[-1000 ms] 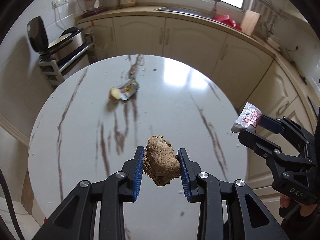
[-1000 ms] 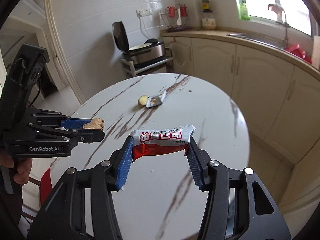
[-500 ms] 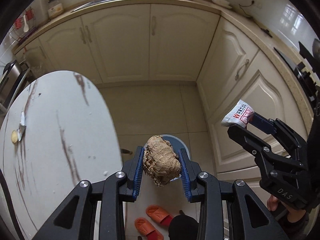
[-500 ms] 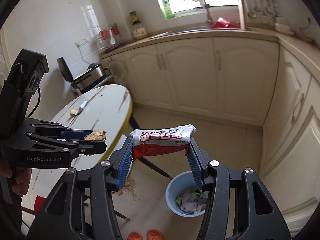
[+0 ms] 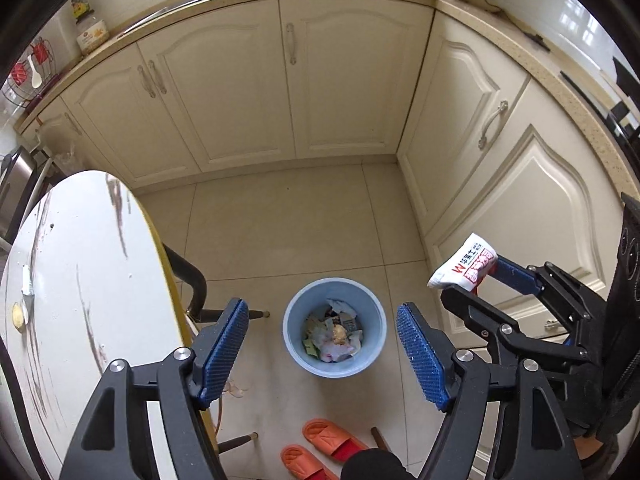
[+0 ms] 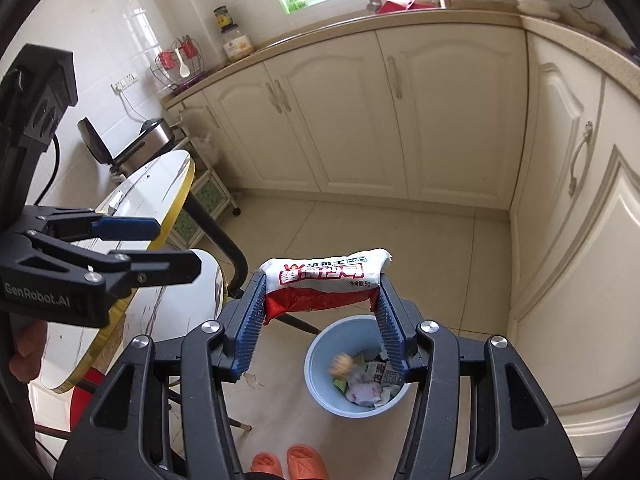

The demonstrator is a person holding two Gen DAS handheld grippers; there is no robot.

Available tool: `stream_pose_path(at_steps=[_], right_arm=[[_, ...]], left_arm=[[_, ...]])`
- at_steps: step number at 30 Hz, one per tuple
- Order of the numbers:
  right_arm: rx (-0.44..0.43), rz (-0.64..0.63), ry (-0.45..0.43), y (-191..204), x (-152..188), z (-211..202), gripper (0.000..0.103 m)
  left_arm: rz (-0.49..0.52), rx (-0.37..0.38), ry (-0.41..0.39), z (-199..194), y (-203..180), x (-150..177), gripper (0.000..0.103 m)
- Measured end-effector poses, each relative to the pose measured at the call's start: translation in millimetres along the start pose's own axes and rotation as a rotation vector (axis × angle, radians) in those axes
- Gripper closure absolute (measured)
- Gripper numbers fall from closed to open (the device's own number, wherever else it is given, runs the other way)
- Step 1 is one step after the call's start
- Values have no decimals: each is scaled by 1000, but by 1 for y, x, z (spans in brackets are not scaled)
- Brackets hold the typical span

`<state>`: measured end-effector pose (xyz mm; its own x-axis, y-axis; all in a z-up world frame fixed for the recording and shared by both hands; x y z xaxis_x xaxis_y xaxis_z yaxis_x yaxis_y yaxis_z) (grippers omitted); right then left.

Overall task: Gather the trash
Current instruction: 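Open both tools to drop the ginger and wrapper into the bin, then move both open tools back over the table toward the foil packet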

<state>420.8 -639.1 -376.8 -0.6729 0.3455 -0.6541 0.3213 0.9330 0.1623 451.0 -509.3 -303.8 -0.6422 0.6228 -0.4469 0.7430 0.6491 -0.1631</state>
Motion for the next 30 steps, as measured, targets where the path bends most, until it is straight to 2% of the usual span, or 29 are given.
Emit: stream_pose_path(at_steps=[1,6,15,17,19,24,30], right_arm=[[-8,-3,1,3,0,0,52],[-7,-24,2,18,-2,-4,34],[-9,-83,-63,63,-9,-53,31],[-22,-109,-79,83,-11,-66,30],[-30,-144,-98,106,-15,-77,24],[-77,-249,-126,177,-22,-93,21],[-119,-379,-98,270,-22,-75,20]], left_arm=[[-4,-3,-7,-2,3,2,30],[-15,-25,-55,-28,9,15,30],[-113,-74,-168,-110,55,62,30],[-138,-87,-196,-129,69,78,29],[-166,-93,-222,-154,86,98,27],[-242,-138,-283,-203,130,146,22],[-359,-189,-325,-247,196,204,18]])
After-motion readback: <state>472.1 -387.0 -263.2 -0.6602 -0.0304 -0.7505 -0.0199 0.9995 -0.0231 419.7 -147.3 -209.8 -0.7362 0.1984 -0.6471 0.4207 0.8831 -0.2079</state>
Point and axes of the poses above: each gripper's, at about its wrist camera, not at the fingertips, and z roughly the way its jaws point, y to its left, x to its underside, the point moved 7 cm from there along z, roughly the way its jaws point, and after that the axes turned 12 degrees about x, right-handed, at the moved point
